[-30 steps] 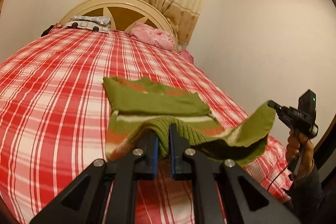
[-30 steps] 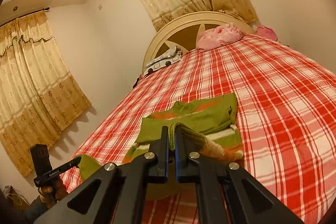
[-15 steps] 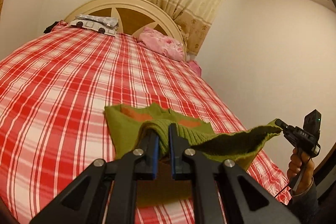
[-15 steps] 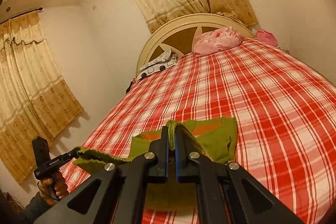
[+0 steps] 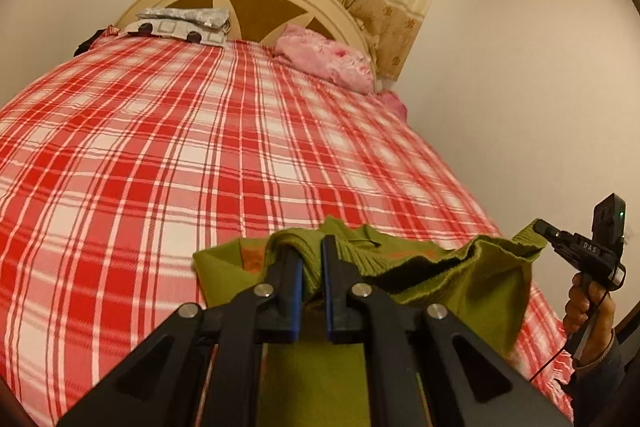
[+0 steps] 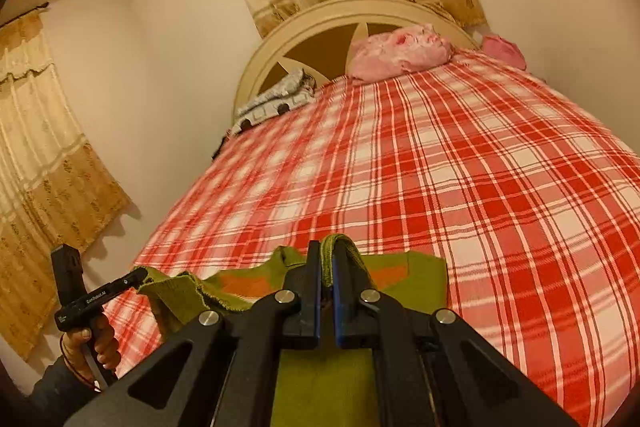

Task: Fold small clothes
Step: 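Lay the hem onto the folded sleeves and open both tools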

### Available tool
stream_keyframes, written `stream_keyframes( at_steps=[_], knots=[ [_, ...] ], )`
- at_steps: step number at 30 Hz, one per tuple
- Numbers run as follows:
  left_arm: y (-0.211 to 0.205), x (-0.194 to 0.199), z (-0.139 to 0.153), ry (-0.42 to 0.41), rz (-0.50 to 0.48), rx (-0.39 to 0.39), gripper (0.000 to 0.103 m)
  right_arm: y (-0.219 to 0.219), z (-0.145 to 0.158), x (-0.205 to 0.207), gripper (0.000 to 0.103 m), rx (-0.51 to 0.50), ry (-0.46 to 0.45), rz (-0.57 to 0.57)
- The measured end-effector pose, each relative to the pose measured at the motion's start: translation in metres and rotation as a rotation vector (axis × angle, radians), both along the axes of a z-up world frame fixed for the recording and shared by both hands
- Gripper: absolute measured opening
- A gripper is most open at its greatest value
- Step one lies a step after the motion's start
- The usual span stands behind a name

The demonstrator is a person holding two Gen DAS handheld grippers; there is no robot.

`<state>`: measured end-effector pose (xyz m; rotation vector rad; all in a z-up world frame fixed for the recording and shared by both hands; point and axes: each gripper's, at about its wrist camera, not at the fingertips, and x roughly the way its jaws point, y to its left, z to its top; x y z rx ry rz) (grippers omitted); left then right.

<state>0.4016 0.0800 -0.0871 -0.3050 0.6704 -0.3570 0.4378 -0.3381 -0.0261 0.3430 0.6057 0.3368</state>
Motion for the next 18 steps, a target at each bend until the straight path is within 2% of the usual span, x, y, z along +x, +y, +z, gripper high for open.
stream_keyframes(
  at_steps=[7,13,16,18],
  knots=[
    [0.001,0.044,-0.034,0.072,0.016,0.000,0.008,-0.005,-0.039,0.068,0.004,0.002,0.090,-0.001],
    [-0.005,0.068,-0.060,0.115,0.037,0.052,0.009,-0.005,-0.085,0.119,0.004,-0.028,0.171,-0.049],
    [-0.013,0.066,-0.062,0.107,0.044,0.101,0.018,-0.006,-0.107,0.137,0.004,-0.029,0.228,-0.057],
    [-0.016,0.061,-0.063,0.111,0.047,0.134,0.029,-0.008,-0.124,0.146,0.007,-0.058,0.289,-0.080]
  ],
)
